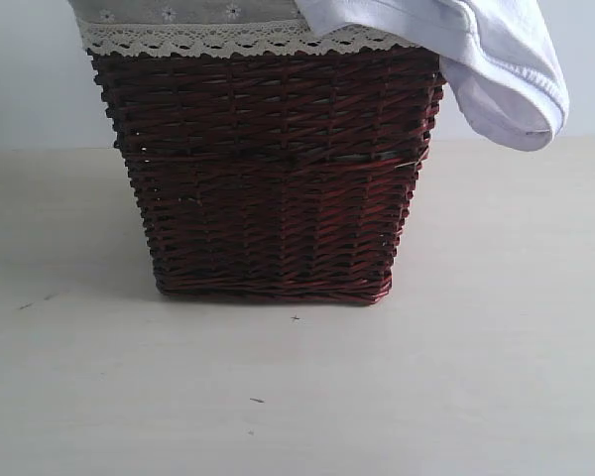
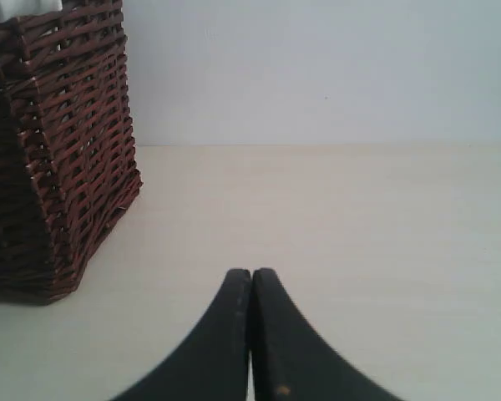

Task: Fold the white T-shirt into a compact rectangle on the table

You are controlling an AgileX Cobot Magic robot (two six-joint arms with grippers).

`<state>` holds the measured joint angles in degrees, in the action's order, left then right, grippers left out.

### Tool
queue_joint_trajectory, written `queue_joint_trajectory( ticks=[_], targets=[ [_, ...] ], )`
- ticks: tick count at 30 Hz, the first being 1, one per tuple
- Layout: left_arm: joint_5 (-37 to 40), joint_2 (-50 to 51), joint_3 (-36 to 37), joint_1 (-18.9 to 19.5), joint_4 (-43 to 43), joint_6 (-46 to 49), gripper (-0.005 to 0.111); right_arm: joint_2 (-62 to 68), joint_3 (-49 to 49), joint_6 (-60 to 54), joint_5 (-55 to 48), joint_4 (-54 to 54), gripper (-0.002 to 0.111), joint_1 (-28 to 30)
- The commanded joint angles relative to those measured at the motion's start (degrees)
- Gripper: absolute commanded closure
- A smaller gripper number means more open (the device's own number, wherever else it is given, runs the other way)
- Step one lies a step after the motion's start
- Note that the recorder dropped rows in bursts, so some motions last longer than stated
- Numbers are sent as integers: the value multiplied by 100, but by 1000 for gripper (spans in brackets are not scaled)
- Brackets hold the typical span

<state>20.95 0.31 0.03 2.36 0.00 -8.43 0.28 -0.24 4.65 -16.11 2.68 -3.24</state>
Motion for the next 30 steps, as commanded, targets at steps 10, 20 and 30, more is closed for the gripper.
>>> queue_joint_trajectory(
  ticks=[10, 20, 30],
  targets=[
    [-37, -31, -3, -30, 30, -28, 107, -28, 24, -201, 571, 454, 108, -10],
    [-37, -31, -3, -30, 30, -28, 107, -28, 24, -112, 3405, 471, 108, -10],
    [-37, -31, -3, -30, 30, -28, 107, -28, -175, 2005, 5402, 552, 108, -10]
  ],
)
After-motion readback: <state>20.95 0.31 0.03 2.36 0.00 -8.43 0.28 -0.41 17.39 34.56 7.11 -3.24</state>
